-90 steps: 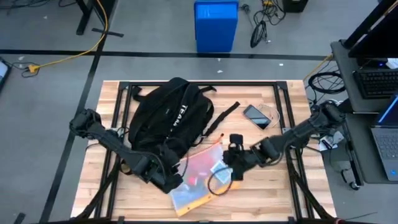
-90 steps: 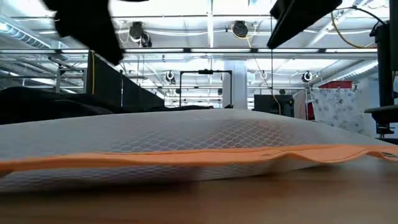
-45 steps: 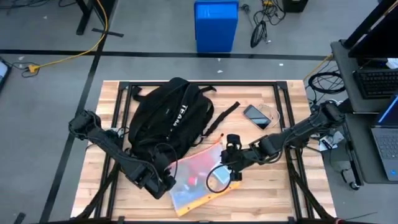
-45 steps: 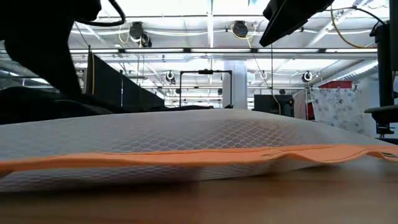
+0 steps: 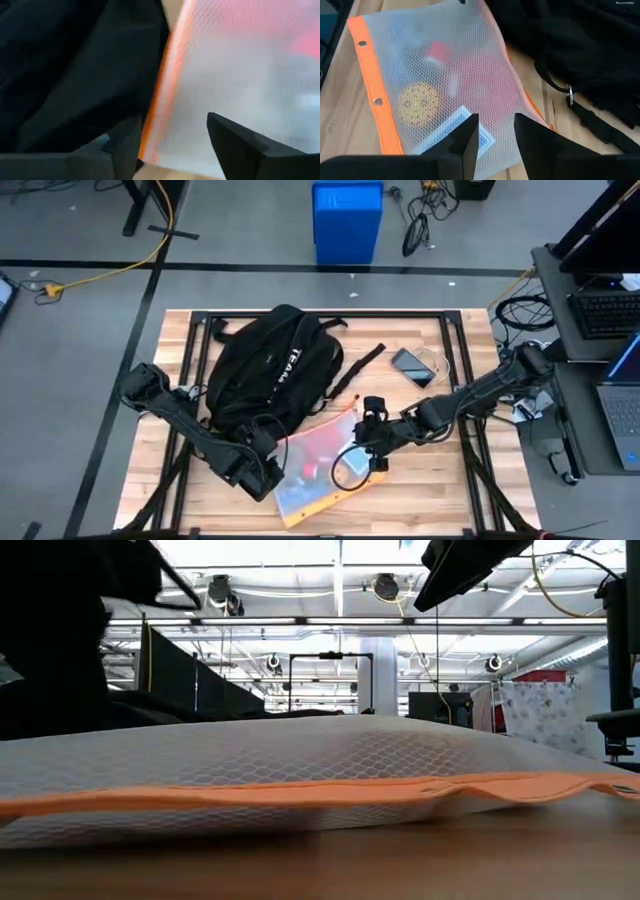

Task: Unpack backpack
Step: Open the orange zip bag

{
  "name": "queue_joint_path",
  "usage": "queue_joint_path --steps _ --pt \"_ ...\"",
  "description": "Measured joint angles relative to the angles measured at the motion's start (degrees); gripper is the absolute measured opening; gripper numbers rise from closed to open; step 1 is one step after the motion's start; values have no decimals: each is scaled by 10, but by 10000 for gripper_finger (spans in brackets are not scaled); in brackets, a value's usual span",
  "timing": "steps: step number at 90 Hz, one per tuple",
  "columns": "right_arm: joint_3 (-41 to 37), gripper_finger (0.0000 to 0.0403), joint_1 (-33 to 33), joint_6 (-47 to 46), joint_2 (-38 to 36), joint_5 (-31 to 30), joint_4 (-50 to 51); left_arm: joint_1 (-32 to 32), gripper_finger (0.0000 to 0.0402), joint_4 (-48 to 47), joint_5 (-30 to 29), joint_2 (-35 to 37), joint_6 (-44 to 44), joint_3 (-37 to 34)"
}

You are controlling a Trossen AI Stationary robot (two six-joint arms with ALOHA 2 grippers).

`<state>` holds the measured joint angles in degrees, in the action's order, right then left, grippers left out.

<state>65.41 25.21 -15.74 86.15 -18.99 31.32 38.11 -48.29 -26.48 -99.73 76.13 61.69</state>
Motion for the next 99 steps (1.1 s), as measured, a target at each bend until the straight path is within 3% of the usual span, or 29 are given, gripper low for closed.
queue_joint_path --steps 16,32,50,64,70,99 --pt "0 112 0 3 0 0 -1 -19 236 4 21 -31 -21 0" --pt "0 112 -1 8 0 0 -3 -33 208 46 35 -57 -76 0" --pt "0 112 -1 14 0 -1 -3 -52 133 65 36 -67 -125 1" --pt "0 112 -2 18 0 -1 -3 -56 38 58 27 -63 -149 2" --pt "0 112 -2 19 0 -1 -3 -54 13 31 20 -57 -149 9" --pt "0 112 -8 19 0 -3 -3 -4 3 -155 -45 -13 -90 118"
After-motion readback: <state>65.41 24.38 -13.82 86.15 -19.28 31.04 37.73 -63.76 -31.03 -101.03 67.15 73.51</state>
